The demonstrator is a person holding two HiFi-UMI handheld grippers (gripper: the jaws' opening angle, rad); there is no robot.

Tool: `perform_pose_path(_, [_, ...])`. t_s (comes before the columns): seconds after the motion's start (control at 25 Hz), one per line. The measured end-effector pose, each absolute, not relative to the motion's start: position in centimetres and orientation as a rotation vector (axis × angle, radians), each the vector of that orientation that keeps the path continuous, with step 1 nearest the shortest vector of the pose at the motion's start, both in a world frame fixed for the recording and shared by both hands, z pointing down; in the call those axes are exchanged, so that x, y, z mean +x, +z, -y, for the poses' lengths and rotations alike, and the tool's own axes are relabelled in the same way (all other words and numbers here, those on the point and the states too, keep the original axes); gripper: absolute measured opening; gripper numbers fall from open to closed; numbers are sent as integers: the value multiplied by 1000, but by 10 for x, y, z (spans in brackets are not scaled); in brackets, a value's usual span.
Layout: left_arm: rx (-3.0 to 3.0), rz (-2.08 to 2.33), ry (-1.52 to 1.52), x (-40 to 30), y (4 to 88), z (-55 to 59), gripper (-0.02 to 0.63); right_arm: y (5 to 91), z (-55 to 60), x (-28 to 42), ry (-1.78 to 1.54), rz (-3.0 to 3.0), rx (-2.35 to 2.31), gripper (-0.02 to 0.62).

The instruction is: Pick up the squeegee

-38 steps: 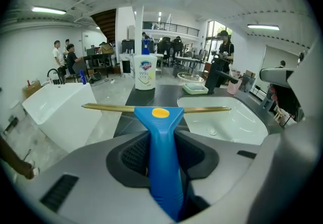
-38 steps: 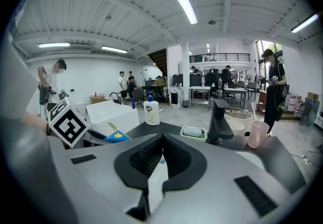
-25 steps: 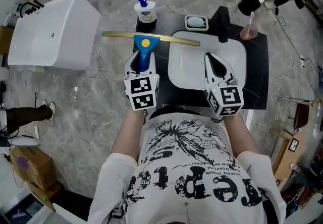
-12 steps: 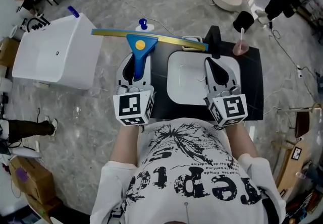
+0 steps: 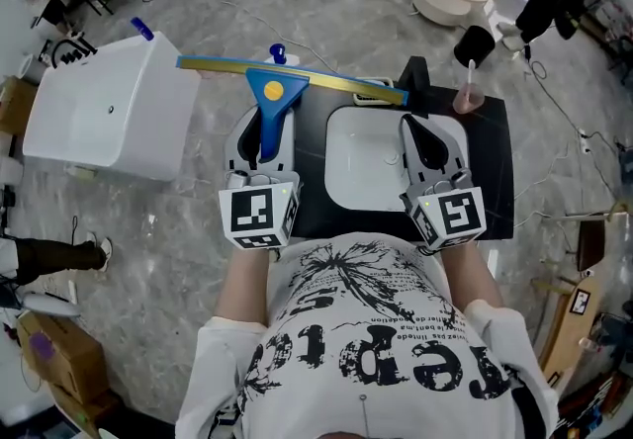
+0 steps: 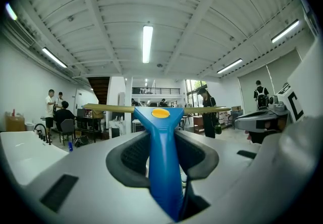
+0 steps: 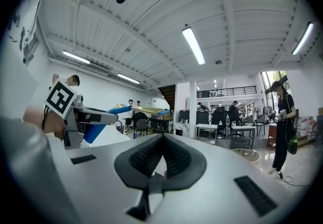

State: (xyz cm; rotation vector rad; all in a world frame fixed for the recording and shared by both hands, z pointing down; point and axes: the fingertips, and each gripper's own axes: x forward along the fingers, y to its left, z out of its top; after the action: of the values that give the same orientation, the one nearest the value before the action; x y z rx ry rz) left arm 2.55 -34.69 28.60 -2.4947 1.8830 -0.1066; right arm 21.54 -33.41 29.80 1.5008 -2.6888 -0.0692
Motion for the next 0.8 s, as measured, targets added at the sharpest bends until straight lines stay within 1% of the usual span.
perform_pose_path(0.8, [-2543, -1907, -146, 28, 308, 371, 147, 318, 360, 212, 12, 2698, 1471, 12])
